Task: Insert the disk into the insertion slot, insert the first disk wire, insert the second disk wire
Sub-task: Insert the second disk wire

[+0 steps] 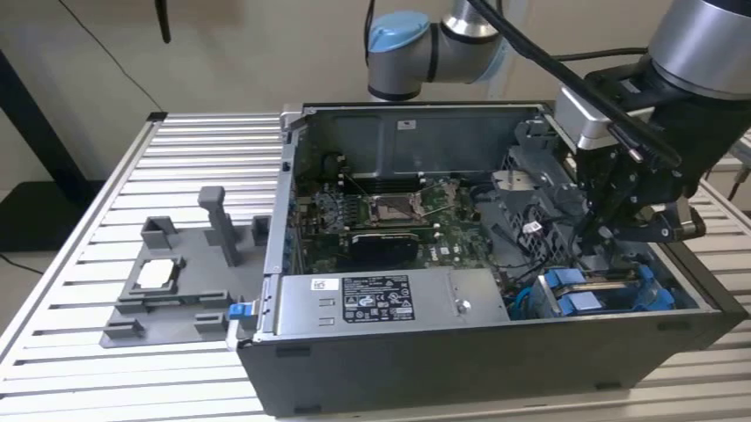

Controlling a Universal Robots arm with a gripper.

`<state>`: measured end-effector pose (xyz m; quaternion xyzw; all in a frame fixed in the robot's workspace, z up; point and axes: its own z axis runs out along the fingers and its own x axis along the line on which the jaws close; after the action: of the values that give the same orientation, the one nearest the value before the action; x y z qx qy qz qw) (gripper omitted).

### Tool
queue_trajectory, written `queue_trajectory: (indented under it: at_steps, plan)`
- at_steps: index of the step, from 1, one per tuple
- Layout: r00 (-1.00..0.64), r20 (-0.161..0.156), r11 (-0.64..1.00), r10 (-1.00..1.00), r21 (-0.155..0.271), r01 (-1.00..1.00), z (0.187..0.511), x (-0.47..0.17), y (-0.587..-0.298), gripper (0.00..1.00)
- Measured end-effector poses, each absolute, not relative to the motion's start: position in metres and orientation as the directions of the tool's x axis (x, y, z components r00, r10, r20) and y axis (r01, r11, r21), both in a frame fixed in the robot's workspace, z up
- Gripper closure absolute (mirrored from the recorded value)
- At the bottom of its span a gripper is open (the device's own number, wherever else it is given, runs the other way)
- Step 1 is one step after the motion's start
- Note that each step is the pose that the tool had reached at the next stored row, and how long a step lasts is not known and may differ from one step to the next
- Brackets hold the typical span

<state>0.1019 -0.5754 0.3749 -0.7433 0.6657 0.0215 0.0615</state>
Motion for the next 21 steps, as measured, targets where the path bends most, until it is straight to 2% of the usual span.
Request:
queue_trajectory:
  at_steps: [5,8,16,21]
  plan:
    - [0.106,-0.12,-0.106,-0.987,-0.006,-0.994,0.374,0.112,-0.581,0.85]
    - [0.104,-0.122,-0.106,-0.987,0.012,-0.994,0.371,0.12,-0.583,0.85]
    - [0.101,-0.126,-0.104,-0.987,0.017,-0.994,0.362,0.129,-0.588,0.85]
    - [0.095,-0.153,-0.098,-0.984,0.014,-0.995,0.357,0.13,-0.589,0.85]
